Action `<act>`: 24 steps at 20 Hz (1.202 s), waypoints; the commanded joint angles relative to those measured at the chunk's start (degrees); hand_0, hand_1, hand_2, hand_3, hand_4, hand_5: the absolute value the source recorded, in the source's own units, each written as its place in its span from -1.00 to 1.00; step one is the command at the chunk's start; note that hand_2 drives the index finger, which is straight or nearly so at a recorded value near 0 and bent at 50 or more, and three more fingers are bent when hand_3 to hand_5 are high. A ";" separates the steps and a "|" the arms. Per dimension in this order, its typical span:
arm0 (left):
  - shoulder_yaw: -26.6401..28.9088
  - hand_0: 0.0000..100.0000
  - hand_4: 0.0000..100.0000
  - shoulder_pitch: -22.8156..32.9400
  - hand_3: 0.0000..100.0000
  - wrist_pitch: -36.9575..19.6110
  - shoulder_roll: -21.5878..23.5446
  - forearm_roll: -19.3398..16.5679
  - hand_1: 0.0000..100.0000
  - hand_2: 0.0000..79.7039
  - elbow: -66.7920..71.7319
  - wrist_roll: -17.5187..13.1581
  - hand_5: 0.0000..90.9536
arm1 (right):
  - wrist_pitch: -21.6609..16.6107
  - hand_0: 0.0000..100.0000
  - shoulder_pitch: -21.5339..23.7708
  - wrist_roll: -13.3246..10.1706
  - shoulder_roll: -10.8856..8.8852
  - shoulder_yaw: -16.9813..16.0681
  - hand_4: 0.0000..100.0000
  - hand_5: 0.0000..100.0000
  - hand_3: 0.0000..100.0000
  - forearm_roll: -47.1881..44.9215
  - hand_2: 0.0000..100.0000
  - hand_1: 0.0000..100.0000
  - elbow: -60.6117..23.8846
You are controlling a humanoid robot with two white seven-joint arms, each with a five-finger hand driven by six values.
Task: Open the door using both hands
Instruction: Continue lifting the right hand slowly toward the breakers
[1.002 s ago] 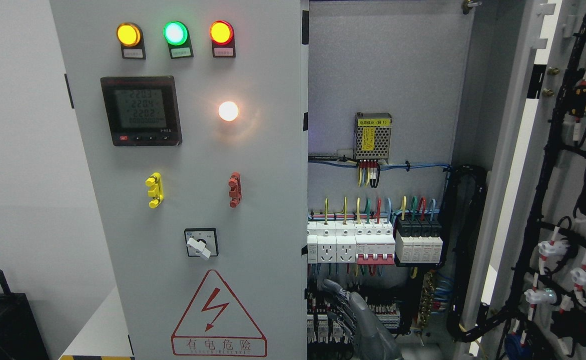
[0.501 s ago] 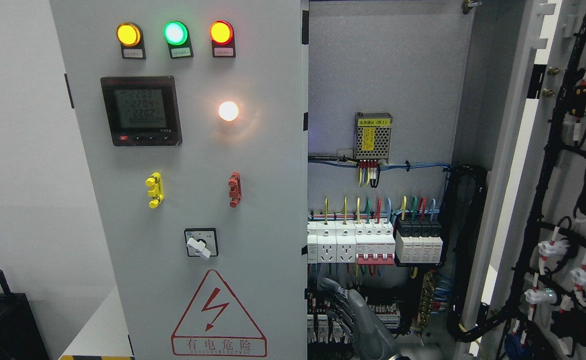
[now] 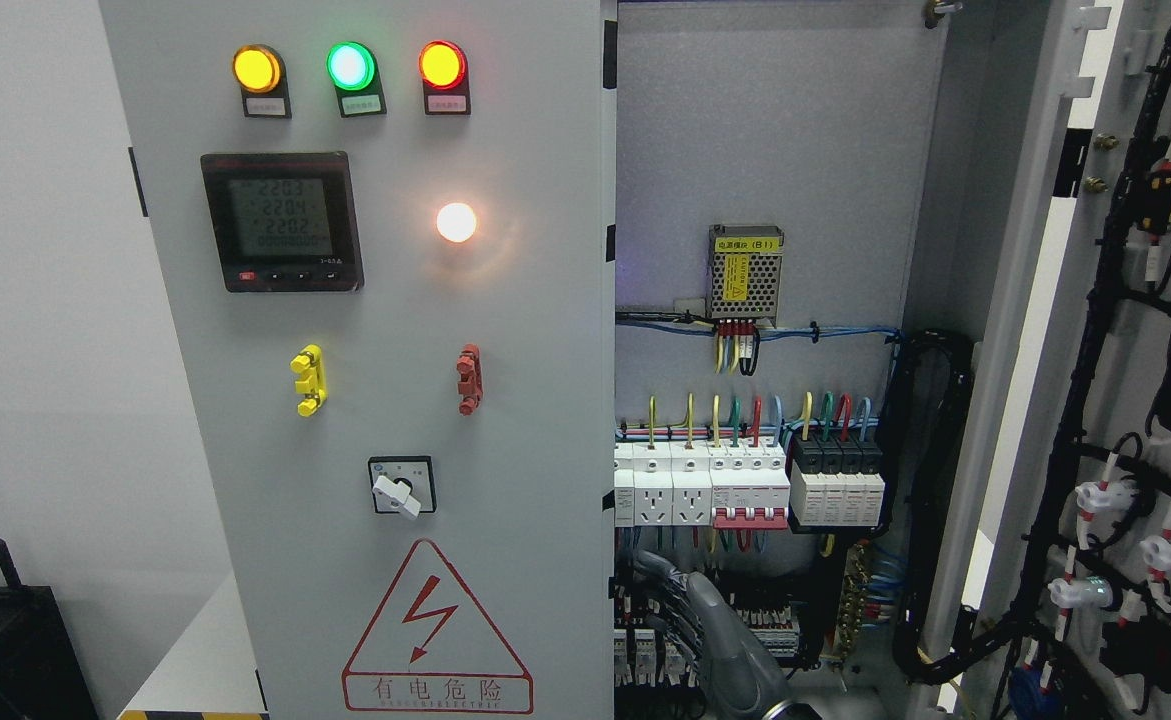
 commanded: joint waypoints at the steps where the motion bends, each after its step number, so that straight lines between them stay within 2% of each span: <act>1: -0.06 -1.00 -0.94 0.00 -1.00 -0.04 0.00 0.00 -1.00 -1.00 0.00 -0.01 -1.00 | 0.05 -1.00 -1.04 0.03 -0.08 0.73 -1.00 -1.00 -1.00 -0.06 -1.00 -1.00 1.04; 5: 0.03 -1.00 -0.94 0.00 -1.00 -0.04 0.00 0.00 -1.00 -1.00 0.00 -0.01 -1.00 | 0.14 -1.00 -1.30 0.03 -0.16 1.95 -1.00 -1.00 -1.00 -4.98 -1.00 -1.00 0.95; 14: -0.06 -1.00 -0.94 0.00 -1.00 -0.04 0.00 0.00 -1.00 -1.00 0.00 -0.01 -1.00 | 0.14 -1.00 -2.88 0.11 -0.43 2.39 -1.00 -1.00 -1.00 -5.16 -1.00 -1.00 1.83; 18: -0.06 -1.00 -0.94 0.00 -1.00 0.04 0.00 0.00 -1.00 -1.00 0.00 -0.01 -1.00 | 0.05 -1.00 -3.24 3.71 -1.30 2.92 -1.00 -1.00 -1.00 -5.16 -1.00 -1.00 2.10; 24: 0.03 -1.00 -0.94 0.00 -1.00 -0.04 0.00 0.00 -1.00 -1.00 0.00 -0.01 -1.00 | 0.05 -1.00 -3.76 3.80 -1.92 3.01 -1.00 -1.00 -1.00 -5.25 -1.00 -1.00 3.67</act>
